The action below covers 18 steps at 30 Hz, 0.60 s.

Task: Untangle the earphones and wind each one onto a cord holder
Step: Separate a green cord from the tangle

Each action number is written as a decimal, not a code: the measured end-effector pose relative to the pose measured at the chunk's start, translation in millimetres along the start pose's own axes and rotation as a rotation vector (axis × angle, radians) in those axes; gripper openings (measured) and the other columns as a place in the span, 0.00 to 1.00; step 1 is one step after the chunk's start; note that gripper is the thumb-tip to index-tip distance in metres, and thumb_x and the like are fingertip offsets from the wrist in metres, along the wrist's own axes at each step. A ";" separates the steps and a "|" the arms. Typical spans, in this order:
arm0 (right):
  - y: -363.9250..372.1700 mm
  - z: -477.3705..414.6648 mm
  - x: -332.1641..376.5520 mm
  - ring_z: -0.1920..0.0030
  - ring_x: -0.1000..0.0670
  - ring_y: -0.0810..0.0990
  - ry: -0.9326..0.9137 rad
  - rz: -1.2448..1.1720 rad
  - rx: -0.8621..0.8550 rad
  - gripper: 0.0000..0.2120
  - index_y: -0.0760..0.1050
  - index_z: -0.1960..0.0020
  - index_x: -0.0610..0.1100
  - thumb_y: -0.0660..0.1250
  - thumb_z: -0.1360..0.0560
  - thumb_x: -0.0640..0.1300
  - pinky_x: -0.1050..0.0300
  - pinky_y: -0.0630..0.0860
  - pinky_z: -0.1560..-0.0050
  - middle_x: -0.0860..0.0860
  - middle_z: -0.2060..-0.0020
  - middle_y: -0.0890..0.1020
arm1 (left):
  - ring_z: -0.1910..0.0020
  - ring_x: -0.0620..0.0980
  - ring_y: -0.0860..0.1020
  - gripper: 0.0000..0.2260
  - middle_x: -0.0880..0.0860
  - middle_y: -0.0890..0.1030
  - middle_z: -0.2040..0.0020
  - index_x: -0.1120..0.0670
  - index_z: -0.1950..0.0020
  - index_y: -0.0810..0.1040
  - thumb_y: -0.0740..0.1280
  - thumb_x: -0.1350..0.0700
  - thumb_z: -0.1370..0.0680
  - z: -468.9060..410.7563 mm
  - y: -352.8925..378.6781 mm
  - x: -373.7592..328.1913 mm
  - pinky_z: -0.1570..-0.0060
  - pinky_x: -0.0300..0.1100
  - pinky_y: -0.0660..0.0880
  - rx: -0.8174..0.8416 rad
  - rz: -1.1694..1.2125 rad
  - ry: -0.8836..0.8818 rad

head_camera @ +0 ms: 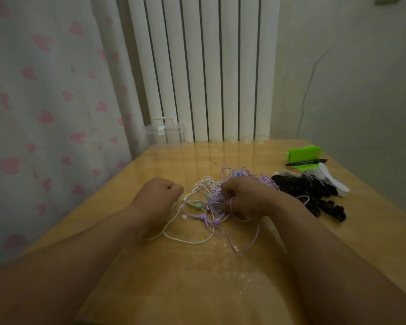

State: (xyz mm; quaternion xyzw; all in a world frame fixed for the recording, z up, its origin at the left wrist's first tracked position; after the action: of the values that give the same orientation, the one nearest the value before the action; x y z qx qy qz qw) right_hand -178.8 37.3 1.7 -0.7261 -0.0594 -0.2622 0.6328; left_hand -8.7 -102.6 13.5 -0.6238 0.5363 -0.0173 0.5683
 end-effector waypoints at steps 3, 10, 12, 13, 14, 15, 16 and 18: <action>3.6 -1.2 5.1 0.64 0.52 0.83 -0.015 -0.089 -0.022 0.09 0.76 0.52 0.48 0.77 0.24 0.44 0.62 0.76 0.71 0.51 0.57 0.82 | 0.73 0.48 0.64 0.17 0.49 0.66 0.76 0.55 0.74 0.65 0.61 0.45 0.31 4.4 24.2 -20.6 0.68 0.47 0.64 0.112 -0.036 0.063; 6.4 -4.5 1.8 0.57 0.52 0.80 -0.016 -0.015 -0.028 0.09 0.76 0.50 0.50 0.74 0.24 0.41 0.61 0.71 0.65 0.55 0.56 0.79 | 0.75 0.43 0.66 0.19 0.48 0.71 0.75 0.56 0.71 0.70 0.61 0.62 0.19 -1.1 1.0 -88.8 0.73 0.34 0.63 0.062 0.314 0.244; 6.7 -3.9 3.2 0.58 0.51 0.77 -0.030 0.014 -0.031 0.11 0.71 0.53 0.50 0.72 0.24 0.39 0.58 0.69 0.65 0.54 0.58 0.77 | 0.75 0.45 0.66 0.19 0.50 0.71 0.74 0.57 0.70 0.70 0.59 0.64 0.18 -3.4 -14.7 -78.8 0.74 0.36 0.63 -0.045 0.443 0.181; 6.4 -3.9 5.2 0.58 0.50 0.77 -0.040 0.021 -0.036 0.11 0.71 0.55 0.50 0.72 0.24 0.39 0.56 0.71 0.65 0.53 0.58 0.77 | 0.75 0.46 0.66 0.18 0.52 0.71 0.74 0.58 0.70 0.70 0.59 0.64 0.19 -4.0 -17.8 -68.0 0.74 0.37 0.63 -0.090 0.472 0.125; 5.5 -3.7 6.6 0.57 0.49 0.79 -0.047 0.030 -0.044 0.11 0.71 0.55 0.49 0.73 0.24 0.40 0.53 0.74 0.64 0.52 0.57 0.78 | 0.75 0.47 0.66 0.18 0.52 0.71 0.74 0.58 0.70 0.70 0.59 0.63 0.19 -3.6 -17.0 -56.0 0.74 0.38 0.63 -0.117 0.453 0.064; 4.0 -3.9 8.7 0.58 0.48 0.81 -0.056 0.022 -0.057 0.11 0.72 0.55 0.48 0.75 0.25 0.42 0.52 0.78 0.63 0.51 0.56 0.79 | 0.75 0.47 0.66 0.18 0.52 0.71 0.74 0.58 0.70 0.70 0.60 0.62 0.19 -1.7 -13.0 -45.1 0.74 0.39 0.64 -0.112 0.388 0.014; 2.2 -3.7 10.9 0.59 0.48 0.82 -0.065 -0.012 -0.072 0.11 0.74 0.54 0.47 0.77 0.25 0.44 0.54 0.80 0.65 0.51 0.54 0.79 | 0.75 0.47 0.67 0.18 0.52 0.72 0.74 0.58 0.70 0.71 0.61 0.61 0.19 0.0 -5.5 -36.6 0.72 0.42 0.65 -0.079 0.325 -0.010; 0.5 -2.9 16.3 0.59 0.51 0.83 -0.093 -0.069 -0.092 0.12 0.75 0.53 0.46 0.78 0.24 0.49 0.61 0.78 0.69 0.51 0.51 0.79 | 0.73 0.48 0.67 0.18 0.53 0.72 0.74 0.61 0.71 0.69 0.62 0.57 0.22 5.3 7.8 -32.2 0.68 0.46 0.64 -0.005 0.271 0.018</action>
State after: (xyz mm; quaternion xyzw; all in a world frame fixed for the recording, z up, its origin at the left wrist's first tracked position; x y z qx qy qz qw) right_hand -165.5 30.4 8.8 -0.7634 -0.1016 -0.2524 0.5858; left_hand -24.1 -75.1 24.9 -0.5467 0.6210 0.0554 0.5589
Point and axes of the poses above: each hand's wrist, its own z-axis away from the middle knuckle, its own y-axis out of the palm, x = y × z, the point moved 8 cm from there along -z, towards the middle knuckle
